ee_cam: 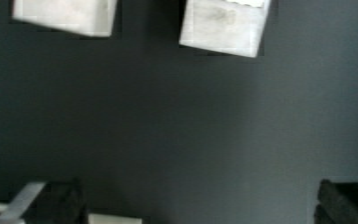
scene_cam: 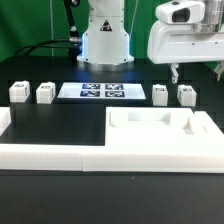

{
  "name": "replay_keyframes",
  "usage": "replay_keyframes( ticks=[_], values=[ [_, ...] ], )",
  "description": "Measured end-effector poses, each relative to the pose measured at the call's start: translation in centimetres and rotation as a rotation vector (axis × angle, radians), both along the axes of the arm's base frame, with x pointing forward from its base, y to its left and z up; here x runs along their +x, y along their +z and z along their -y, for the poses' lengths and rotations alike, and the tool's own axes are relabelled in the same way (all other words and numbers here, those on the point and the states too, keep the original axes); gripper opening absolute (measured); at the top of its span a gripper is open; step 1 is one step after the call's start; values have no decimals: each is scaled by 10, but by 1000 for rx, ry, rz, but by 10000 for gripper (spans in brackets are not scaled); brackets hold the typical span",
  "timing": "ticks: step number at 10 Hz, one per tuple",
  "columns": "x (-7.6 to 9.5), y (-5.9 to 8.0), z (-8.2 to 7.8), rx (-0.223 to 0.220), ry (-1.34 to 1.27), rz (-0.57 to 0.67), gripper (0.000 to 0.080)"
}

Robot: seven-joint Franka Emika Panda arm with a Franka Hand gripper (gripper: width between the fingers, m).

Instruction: Assemble square table

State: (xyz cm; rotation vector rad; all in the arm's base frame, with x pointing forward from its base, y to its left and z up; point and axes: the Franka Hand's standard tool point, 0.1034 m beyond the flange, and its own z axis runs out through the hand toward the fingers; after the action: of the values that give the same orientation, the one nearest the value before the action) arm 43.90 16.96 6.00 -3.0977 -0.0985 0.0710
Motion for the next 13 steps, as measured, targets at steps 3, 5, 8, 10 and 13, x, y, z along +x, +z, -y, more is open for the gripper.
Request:
replay_keyframes(
  ticks=[3, 5, 8, 10, 13],
  values=[
    [-4, -3, -1, 3, -2, -16, 649],
    [-14, -10, -4, -5, -40, -64, 649],
    [-22, -27, -13, -41, -107, -369, 649],
    [-30, -27, -8, -54, -83, -446, 649],
    [-31, -30, -6, -77, -67, -615, 649]
  ],
)
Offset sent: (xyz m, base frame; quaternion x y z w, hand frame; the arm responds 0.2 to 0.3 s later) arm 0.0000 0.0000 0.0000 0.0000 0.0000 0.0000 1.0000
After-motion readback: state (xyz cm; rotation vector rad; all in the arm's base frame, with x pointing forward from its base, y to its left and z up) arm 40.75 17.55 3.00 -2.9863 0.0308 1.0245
